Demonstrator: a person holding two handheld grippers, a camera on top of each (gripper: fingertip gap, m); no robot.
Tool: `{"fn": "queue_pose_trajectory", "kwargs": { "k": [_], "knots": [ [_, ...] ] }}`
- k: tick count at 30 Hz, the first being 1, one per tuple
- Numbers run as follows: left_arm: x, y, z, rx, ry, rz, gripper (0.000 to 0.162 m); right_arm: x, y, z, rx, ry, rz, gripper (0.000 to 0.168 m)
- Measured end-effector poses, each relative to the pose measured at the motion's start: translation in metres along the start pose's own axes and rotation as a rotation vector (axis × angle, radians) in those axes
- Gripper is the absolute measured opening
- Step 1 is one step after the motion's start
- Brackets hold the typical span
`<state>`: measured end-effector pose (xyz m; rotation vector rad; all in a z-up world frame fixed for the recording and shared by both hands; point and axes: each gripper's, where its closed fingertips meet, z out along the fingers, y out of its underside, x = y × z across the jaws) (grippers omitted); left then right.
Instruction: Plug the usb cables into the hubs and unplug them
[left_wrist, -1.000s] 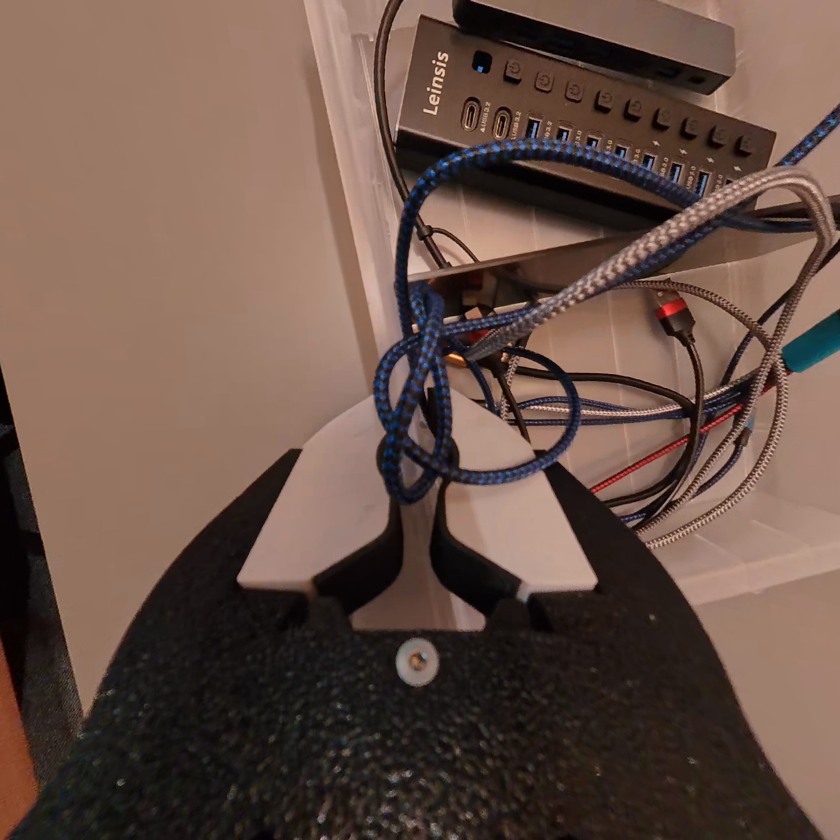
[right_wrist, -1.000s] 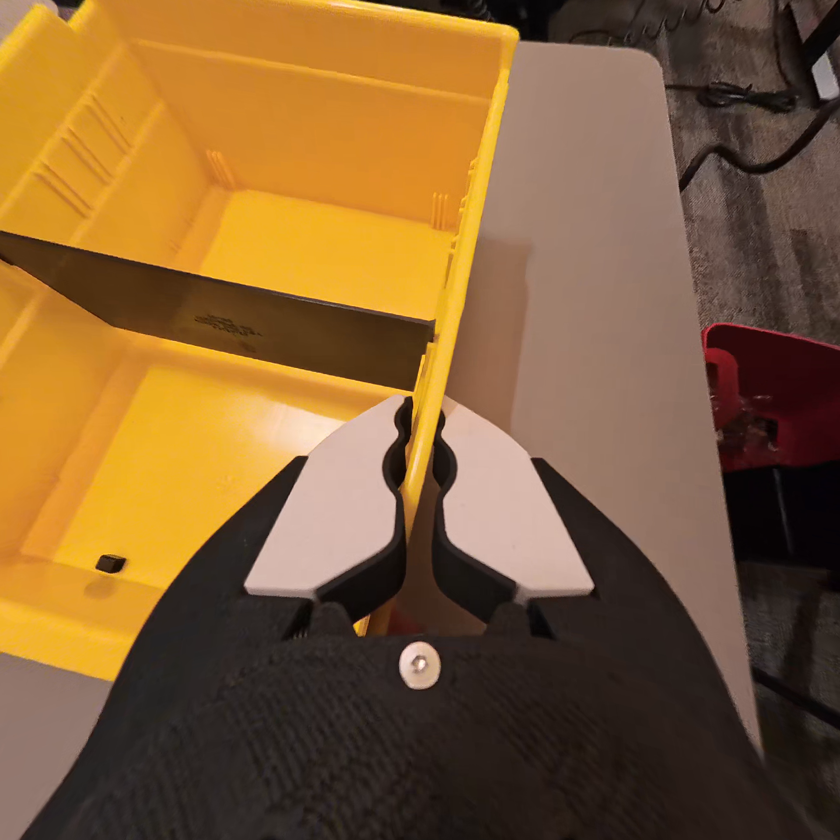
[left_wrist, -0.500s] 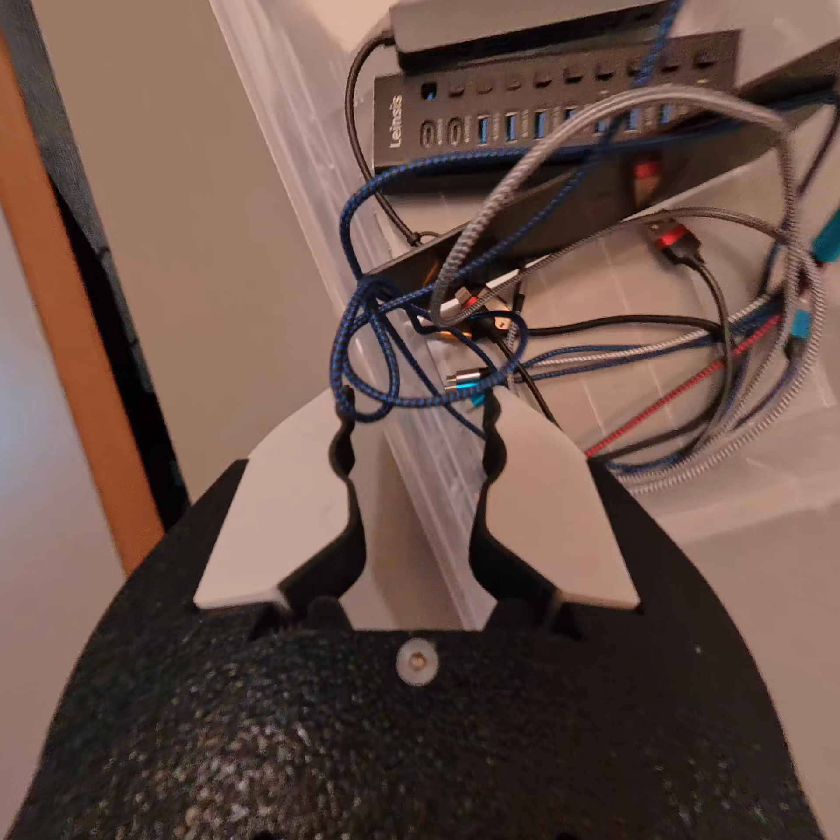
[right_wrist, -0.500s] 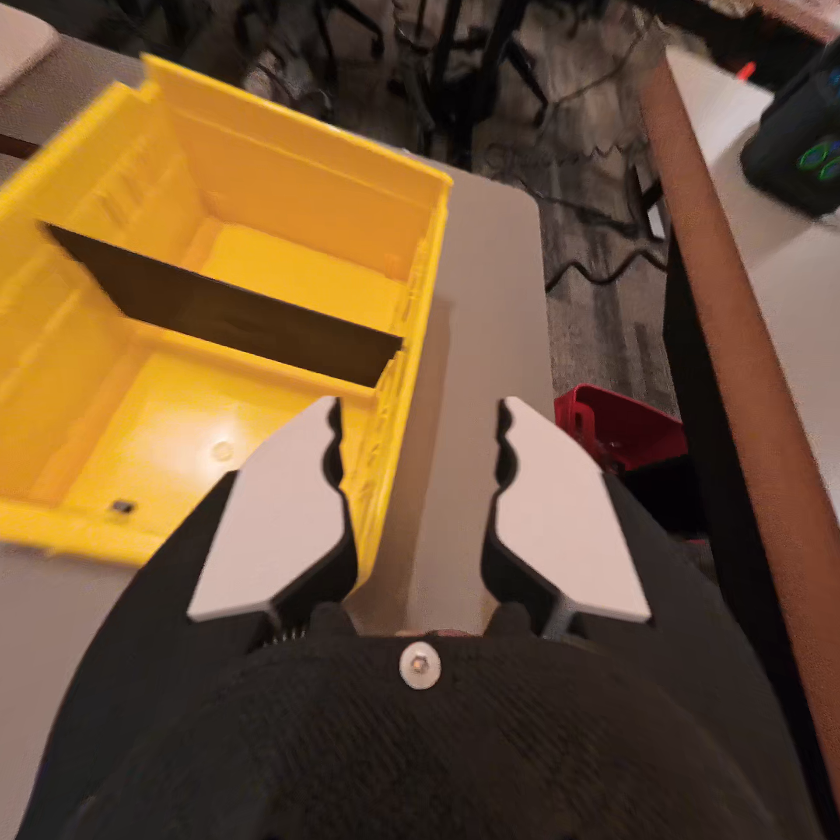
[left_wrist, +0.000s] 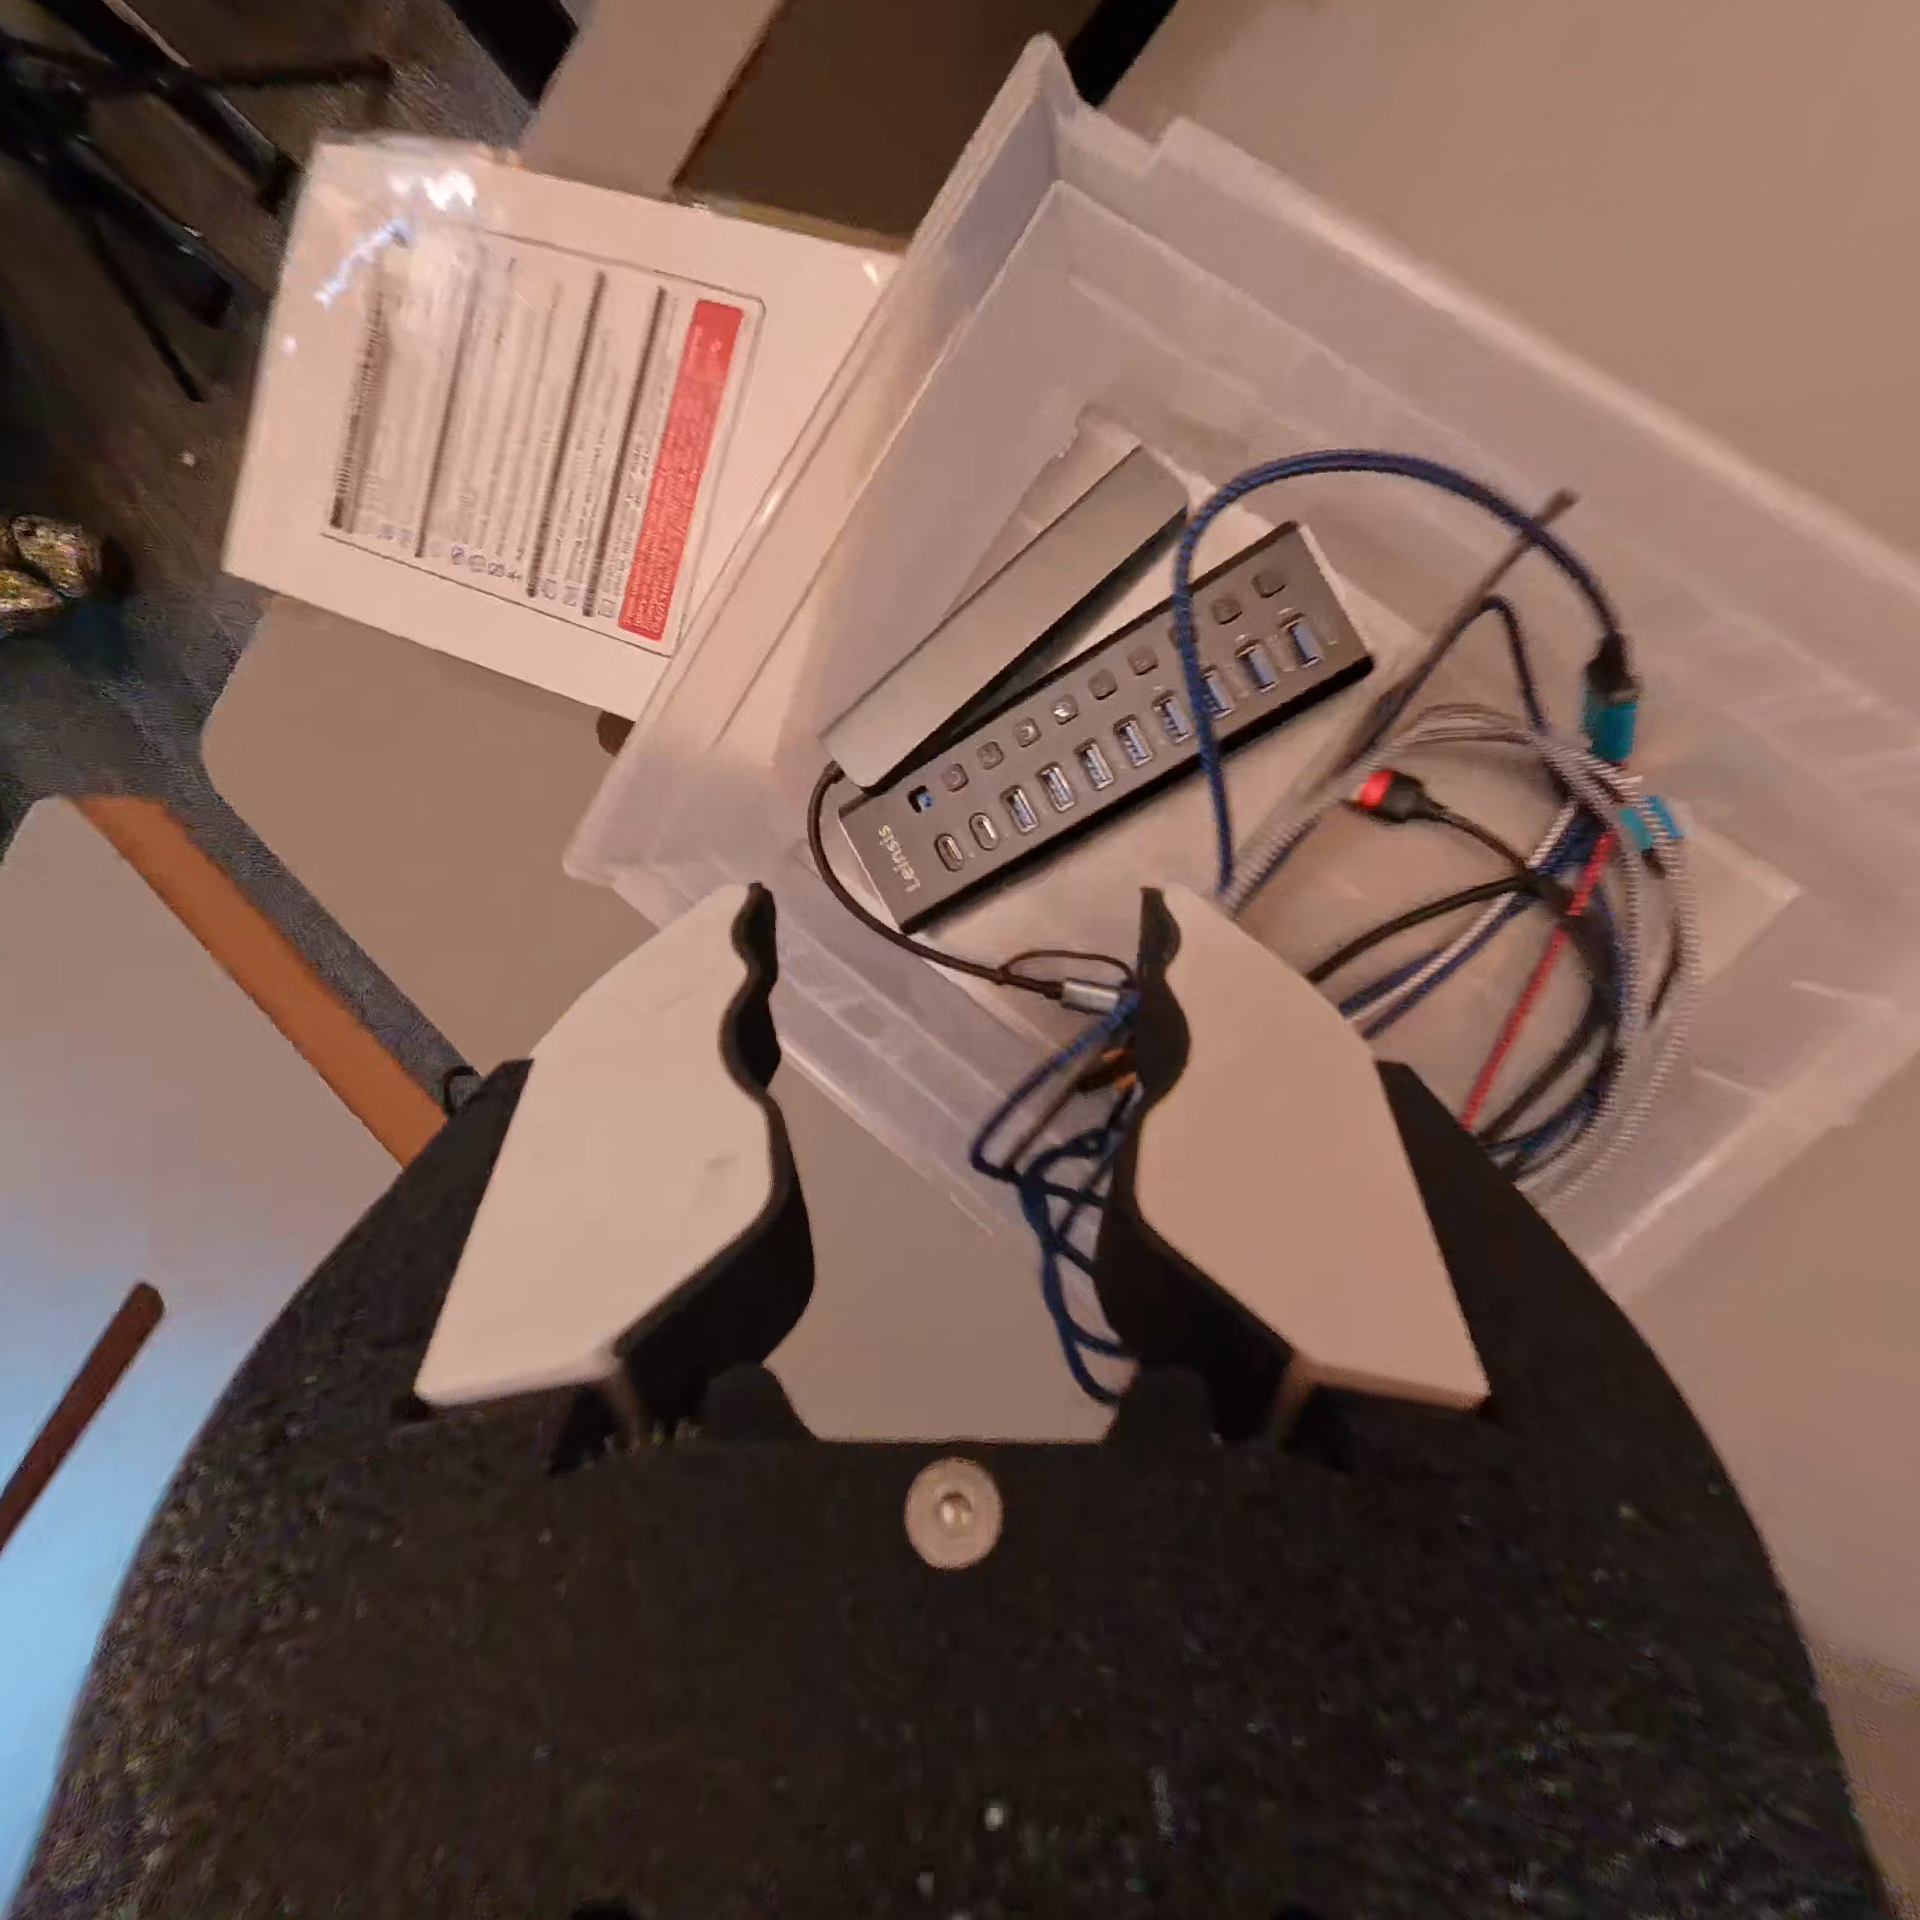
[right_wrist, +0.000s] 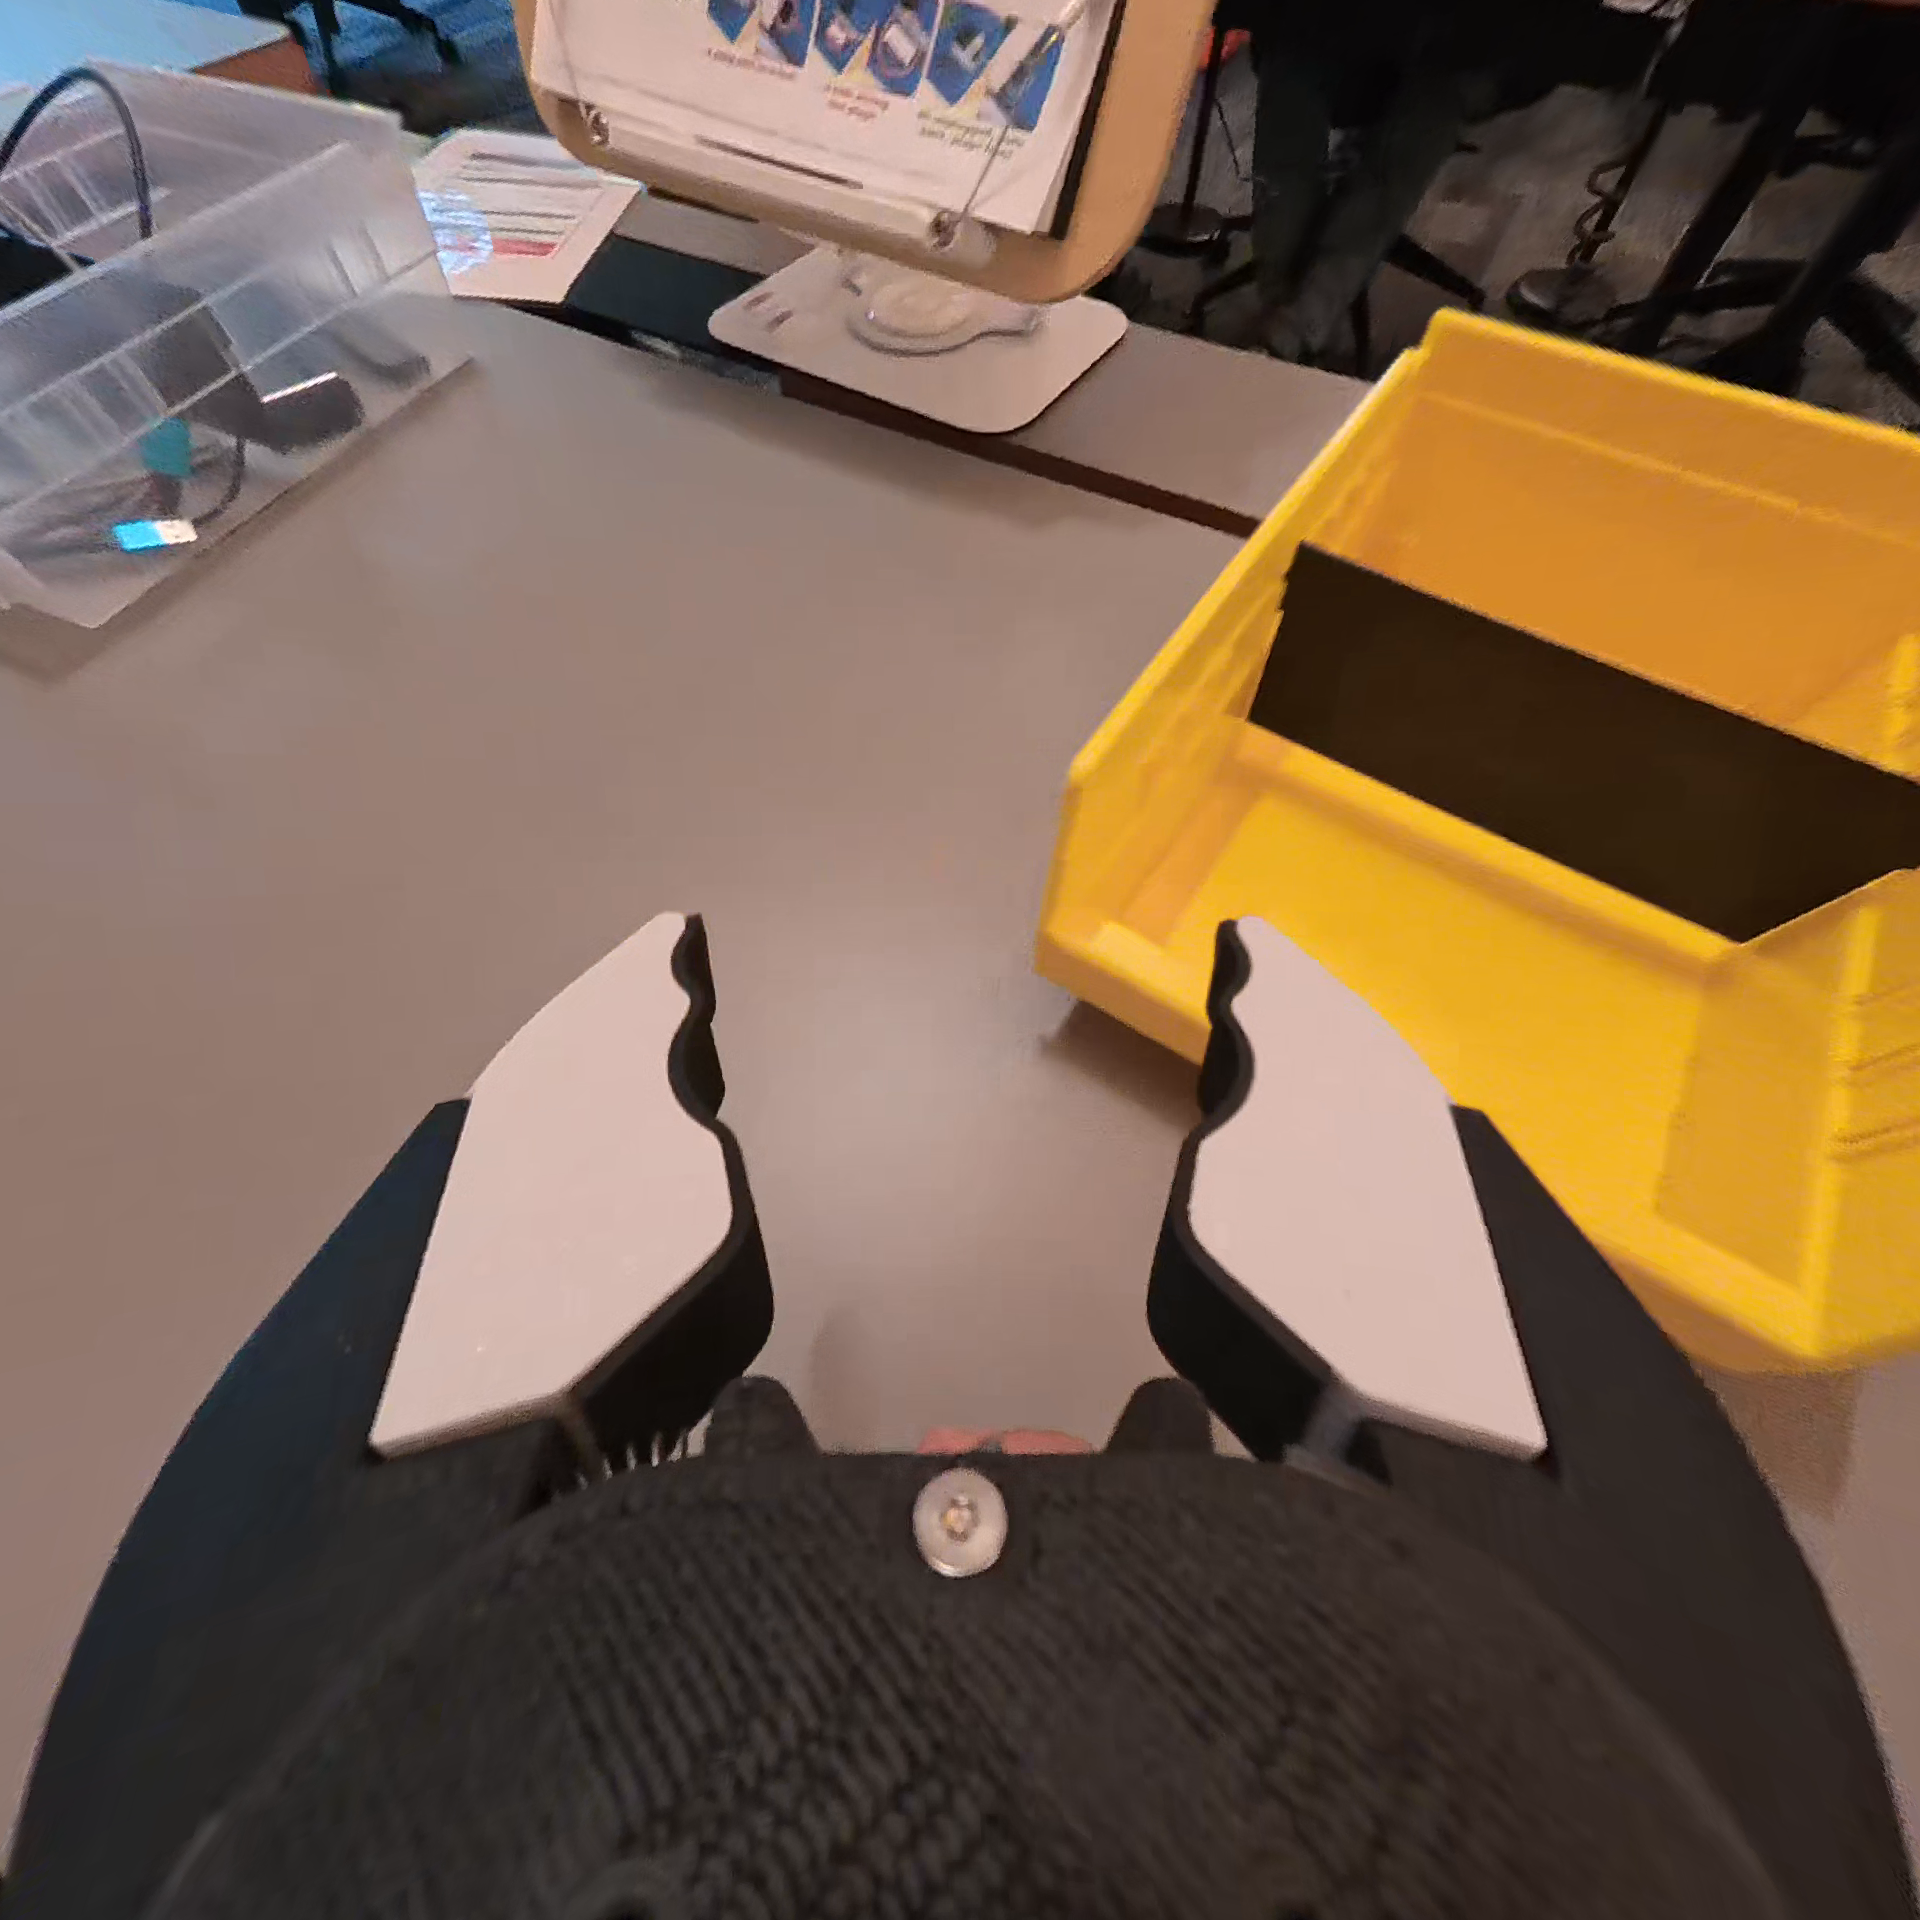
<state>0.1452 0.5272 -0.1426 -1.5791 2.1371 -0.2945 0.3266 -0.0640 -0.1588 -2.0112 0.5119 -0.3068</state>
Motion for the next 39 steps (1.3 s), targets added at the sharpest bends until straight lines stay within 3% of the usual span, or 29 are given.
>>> {"fn": "queue_pose_trajectory", "kwargs": {
  "k": [6,8,11,17,21,30,36,39],
  "knots": [
    [-0.023,0.013,0.07,-0.329,0.001,0.163,0.054,-0.019,0.021,-0.003,-0.005,0.0,0.05,0.086],
    [-0.029,0.022,0.086,-0.423,0.003,0.145,0.05,-0.021,0.027,-0.003,-0.01,-0.016,0.08,0.085],
    [-0.035,0.026,0.102,-0.479,0.015,0.106,0.045,-0.024,0.035,0.0,-0.023,-0.04,0.118,0.084],
    [-0.048,0.042,0.115,-0.65,-0.049,0.262,0.028,-0.022,0.039,0.011,-0.061,-0.051,0.095,0.083],
    [-0.054,0.039,0.119,-0.633,-0.082,0.241,0.023,-0.025,0.035,0.019,-0.066,-0.068,0.076,0.082],
    [-0.04,0.049,0.124,-0.642,0.012,0.144,0.014,-0.027,0.048,0.017,-0.115,-0.034,0.021,0.081],
    [-0.021,0.019,0.126,-0.451,0.087,0.245,0.034,-0.019,0.053,0.007,-0.13,0.011,0.008,0.08],
    [-0.017,0.009,0.131,-0.397,0.05,0.354,0.043,-0.017,0.05,0.006,-0.122,0.018,0.007,0.079]
  ]
}}
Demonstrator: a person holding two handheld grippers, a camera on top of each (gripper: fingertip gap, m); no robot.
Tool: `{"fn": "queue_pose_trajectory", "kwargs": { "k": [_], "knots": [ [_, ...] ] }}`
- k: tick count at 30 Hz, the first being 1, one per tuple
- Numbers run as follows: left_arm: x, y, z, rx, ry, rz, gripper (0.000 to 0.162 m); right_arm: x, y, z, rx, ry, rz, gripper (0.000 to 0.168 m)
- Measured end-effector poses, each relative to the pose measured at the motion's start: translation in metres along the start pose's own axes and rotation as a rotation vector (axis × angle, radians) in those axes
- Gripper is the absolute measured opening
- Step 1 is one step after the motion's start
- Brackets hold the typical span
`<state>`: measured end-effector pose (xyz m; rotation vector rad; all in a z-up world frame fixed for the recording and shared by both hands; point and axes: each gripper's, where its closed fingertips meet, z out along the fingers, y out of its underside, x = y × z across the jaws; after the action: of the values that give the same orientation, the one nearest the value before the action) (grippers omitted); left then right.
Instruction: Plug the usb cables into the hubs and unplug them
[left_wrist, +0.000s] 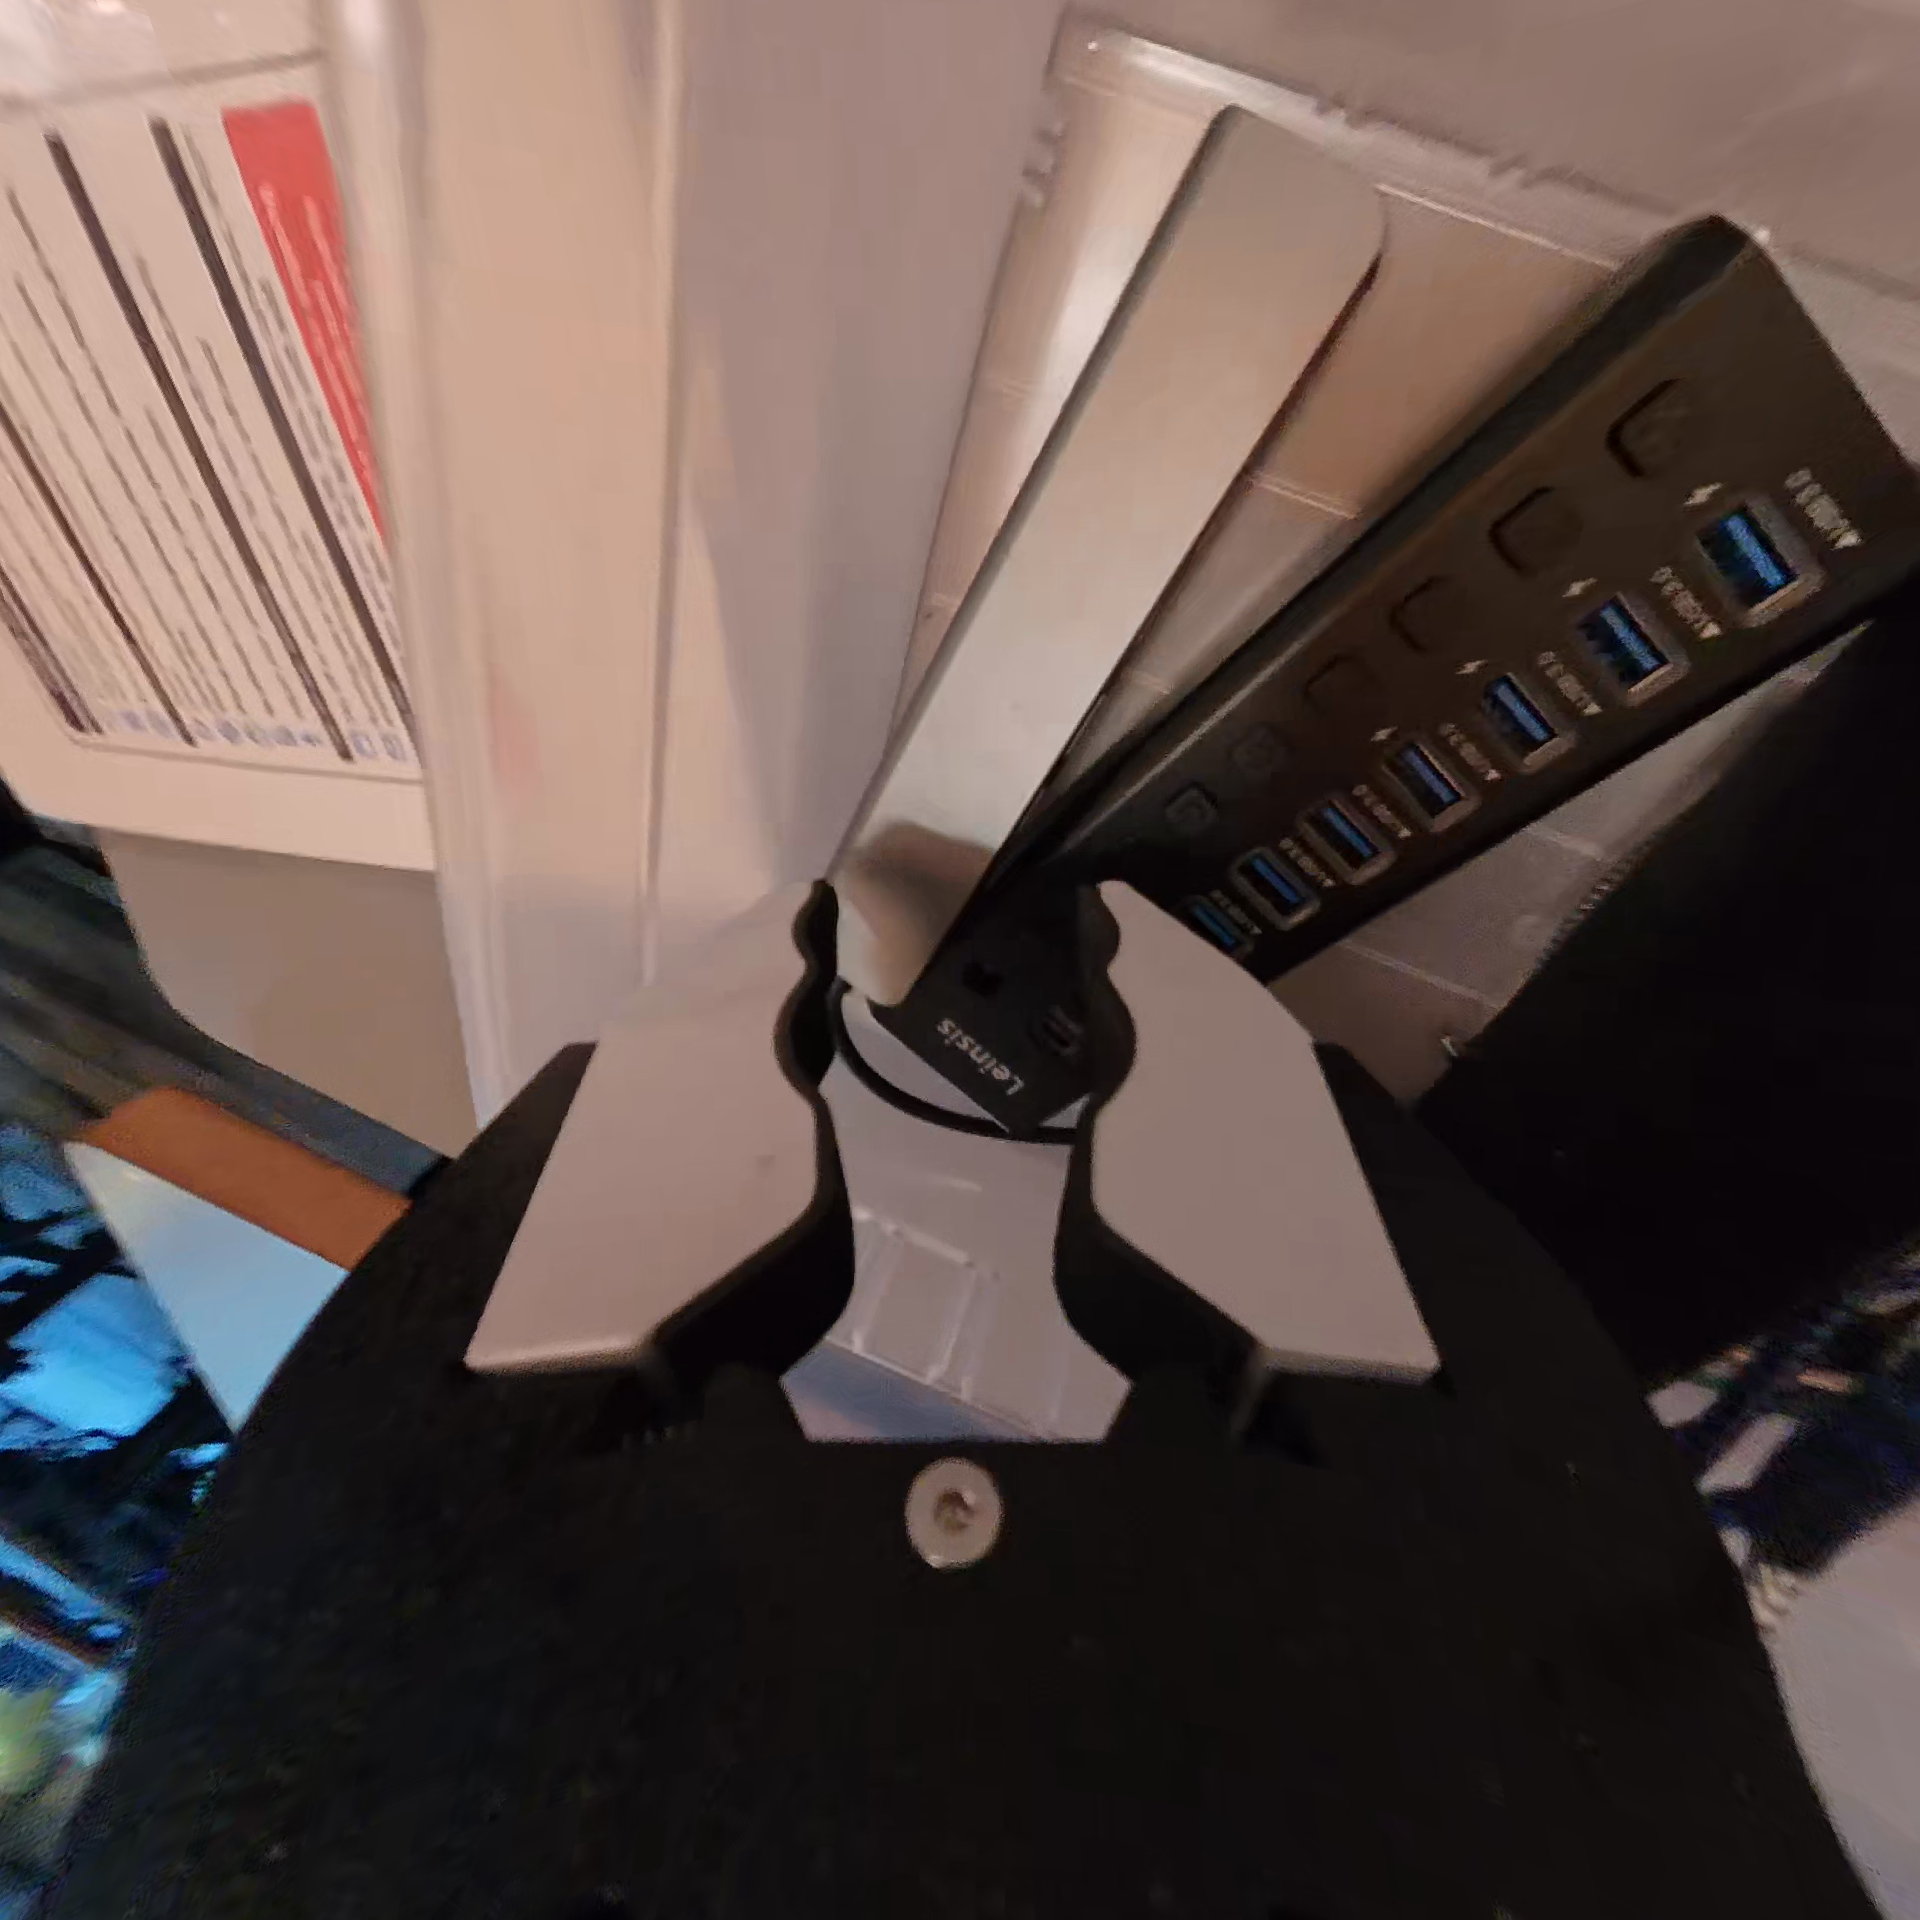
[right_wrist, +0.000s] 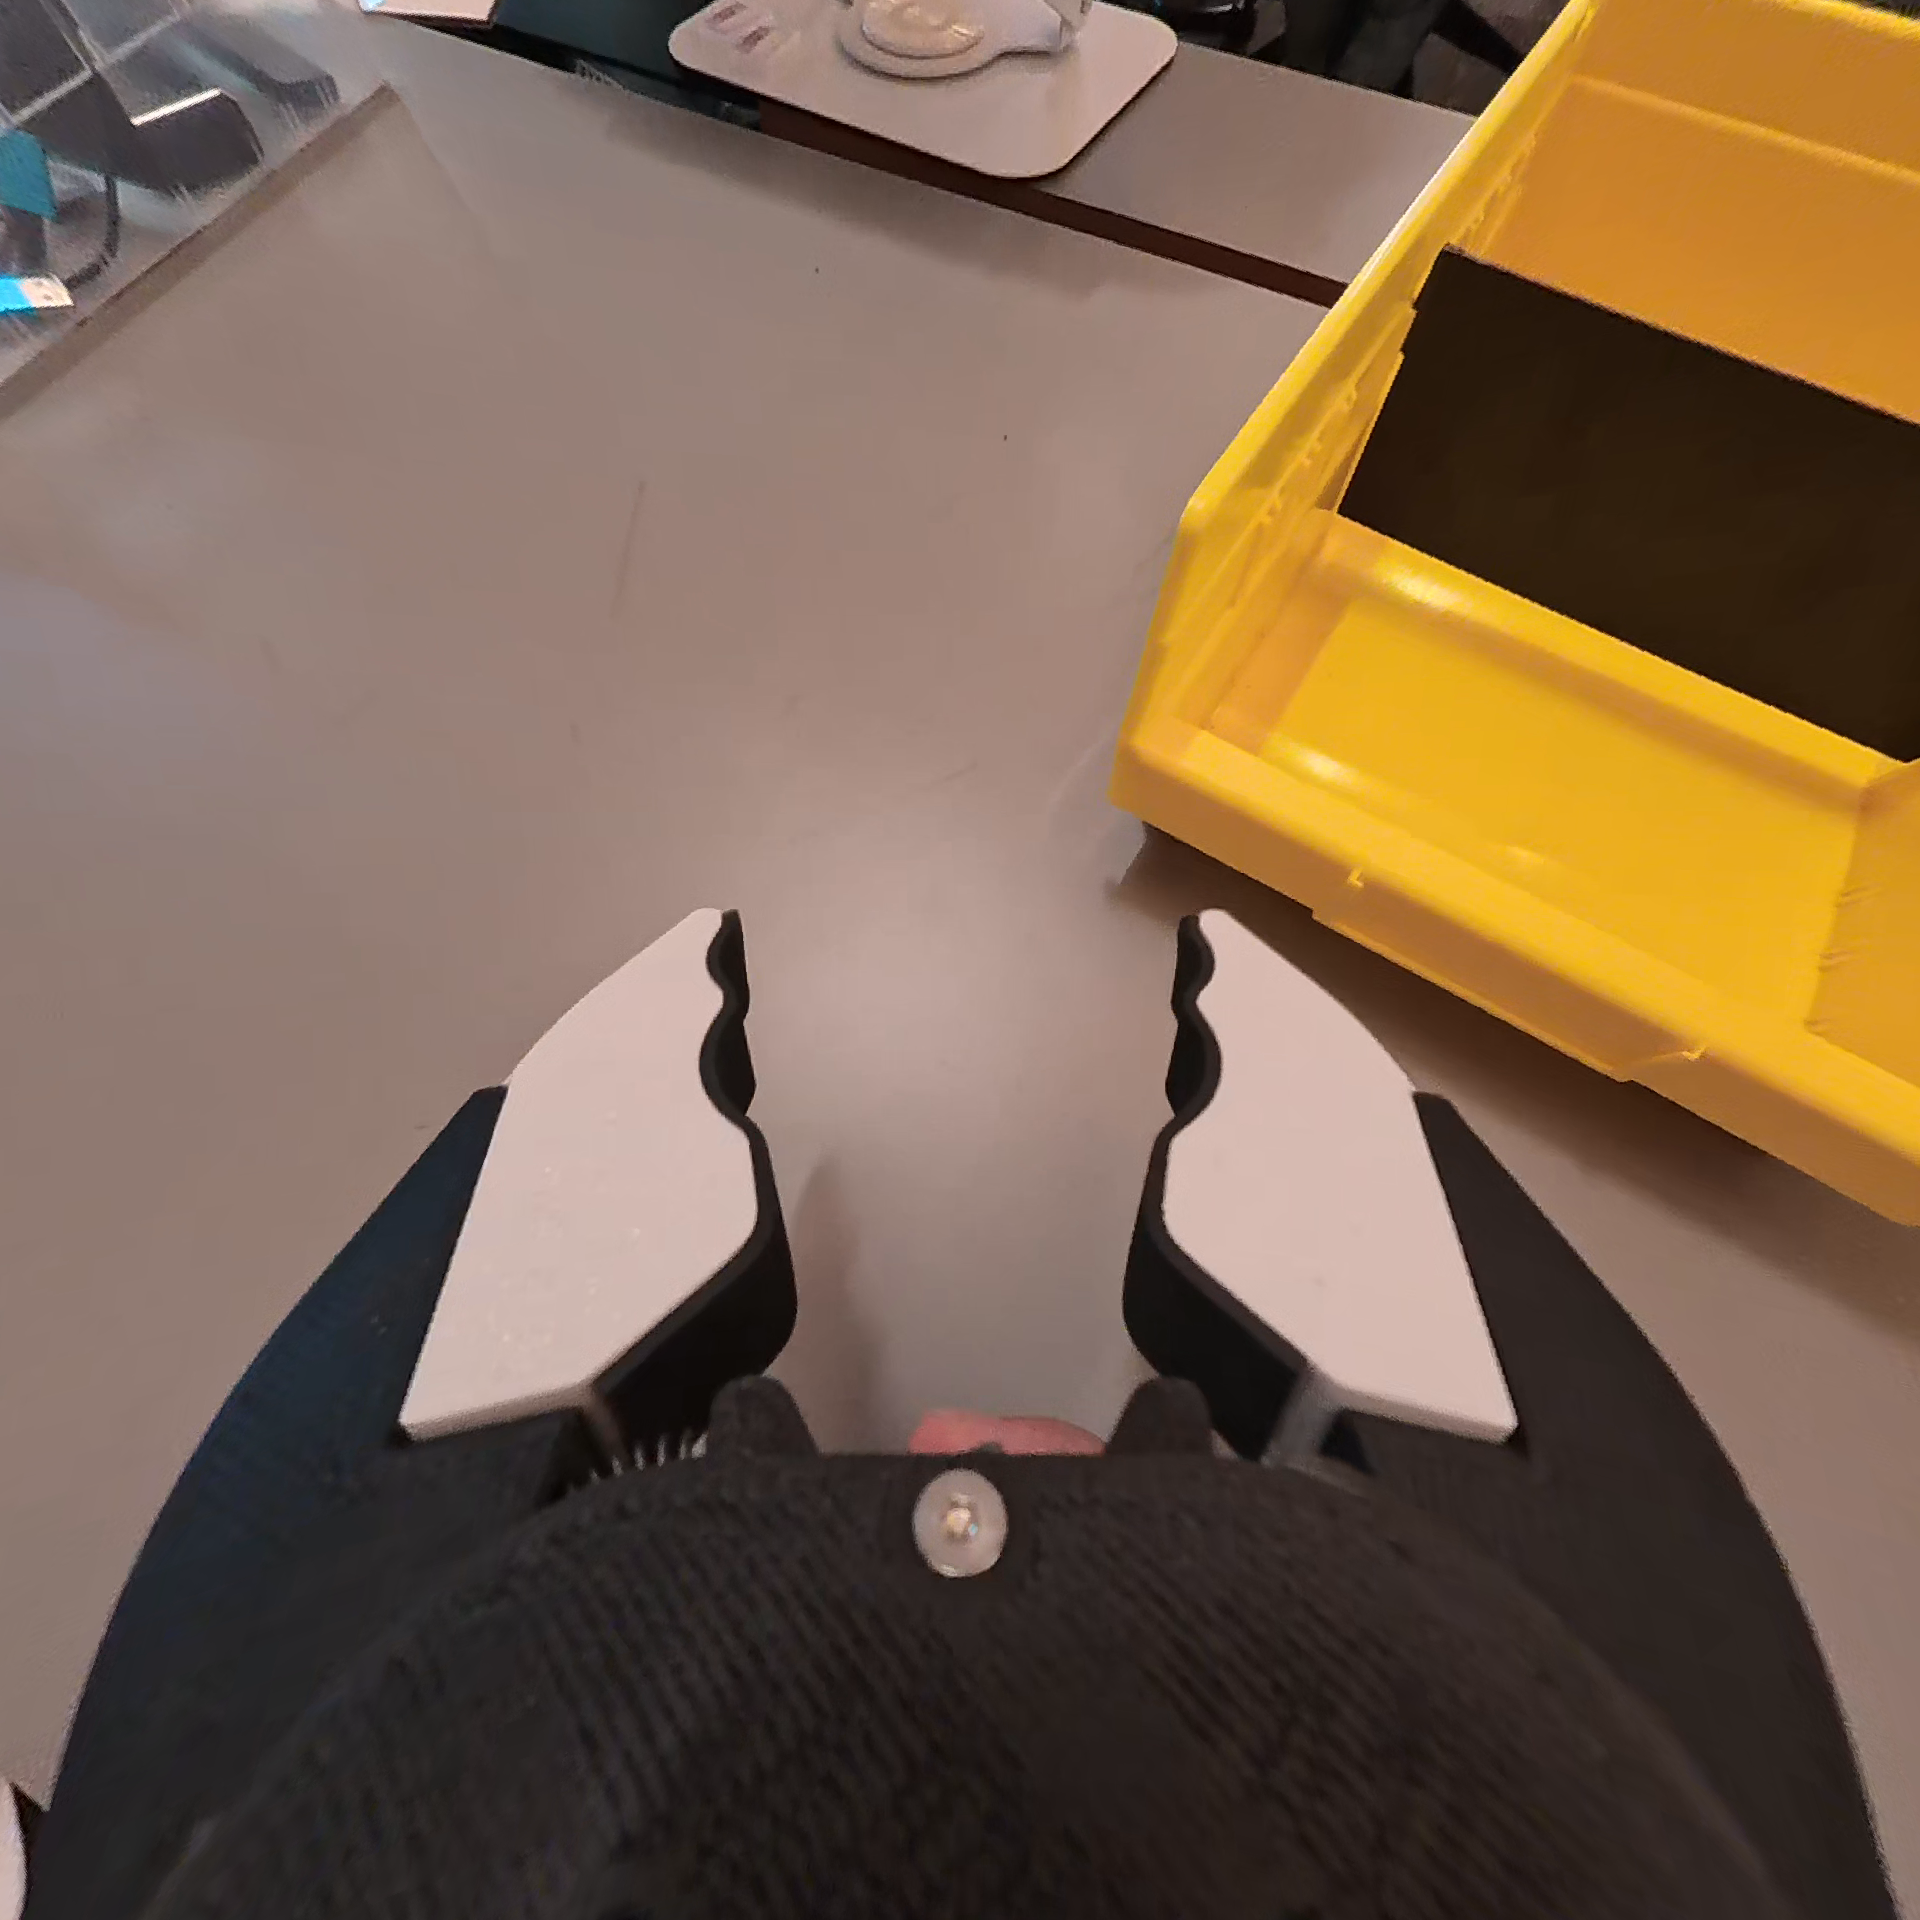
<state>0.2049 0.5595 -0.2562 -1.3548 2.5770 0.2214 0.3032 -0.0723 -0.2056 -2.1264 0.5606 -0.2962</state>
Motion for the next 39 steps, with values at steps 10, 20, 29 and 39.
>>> {"fn": "queue_pose_trajectory", "kwargs": {
  "k": [10,20,29,39],
  "knots": [
    [0.004,-0.038,-0.002,0.113,-0.107,0.169,0.043,-0.001,0.0,0.006,-0.028,0.018,-0.041,0.079],
    [0.005,-0.041,0.016,-0.102,-0.112,0.355,0.026,-0.001,0.0,0.007,-0.043,0.029,-0.057,0.079],
    [0.002,-0.04,0.017,-0.141,-0.193,0.375,0.025,-0.003,0.0,0.011,-0.046,0.028,-0.072,0.079],
    [-0.01,-0.037,0.008,0.028,-0.355,0.292,0.013,0.0,0.007,0.004,-0.052,0.044,-0.075,0.079]
  ]
}}
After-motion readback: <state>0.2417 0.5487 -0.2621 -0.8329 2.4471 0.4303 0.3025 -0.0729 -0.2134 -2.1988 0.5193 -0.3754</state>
